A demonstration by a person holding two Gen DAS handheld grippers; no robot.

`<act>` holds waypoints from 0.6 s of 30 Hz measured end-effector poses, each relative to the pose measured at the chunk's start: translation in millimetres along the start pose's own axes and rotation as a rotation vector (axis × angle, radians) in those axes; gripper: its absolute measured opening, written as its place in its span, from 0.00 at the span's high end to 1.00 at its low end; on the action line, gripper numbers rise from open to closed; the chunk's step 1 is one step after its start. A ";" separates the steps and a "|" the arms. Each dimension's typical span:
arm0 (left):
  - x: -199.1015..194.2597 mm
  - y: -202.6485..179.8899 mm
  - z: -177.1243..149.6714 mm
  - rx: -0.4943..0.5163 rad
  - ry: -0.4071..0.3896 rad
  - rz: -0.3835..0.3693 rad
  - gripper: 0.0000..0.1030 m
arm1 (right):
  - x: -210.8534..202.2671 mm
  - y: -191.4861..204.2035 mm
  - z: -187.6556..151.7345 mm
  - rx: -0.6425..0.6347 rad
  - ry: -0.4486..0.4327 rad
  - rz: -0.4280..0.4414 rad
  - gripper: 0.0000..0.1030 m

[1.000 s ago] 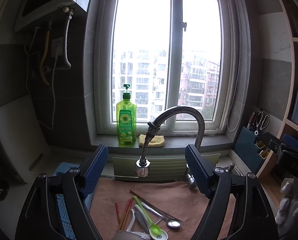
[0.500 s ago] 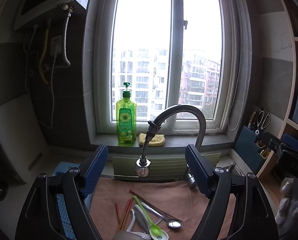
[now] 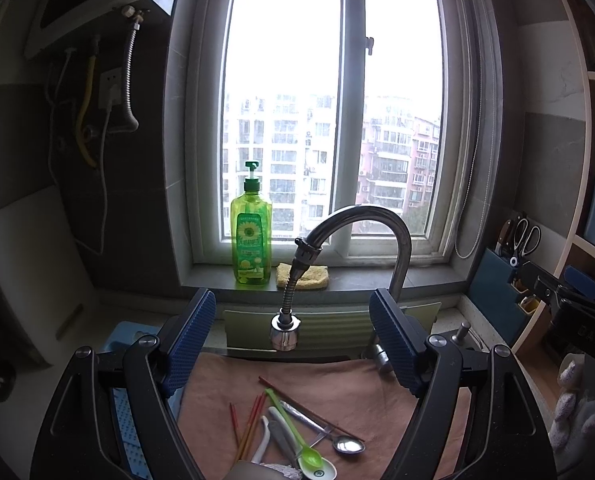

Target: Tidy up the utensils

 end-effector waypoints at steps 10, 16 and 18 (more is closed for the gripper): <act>0.5 2.6 -2.5 -0.003 0.009 0.002 0.23 | 1.7 0.9 -1.9 -0.005 0.013 -0.004 0.00; 1.6 5.7 -2.7 -0.008 0.018 0.004 0.23 | 0.9 2.8 -2.9 0.011 0.006 0.016 0.00; 1.2 9.9 -3.0 -0.011 0.020 0.013 0.23 | -0.9 1.6 -2.1 0.021 -0.008 0.016 0.01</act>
Point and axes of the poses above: each gripper's, at about its wrist camera, not at the fingertips, and x roughly the way its jaws point, y to its left, z to its top, the point moved 8 cm from there along x, roughly the way its jaws point, and after that the axes turned 7 degrees about z, right-handed, at the moved point
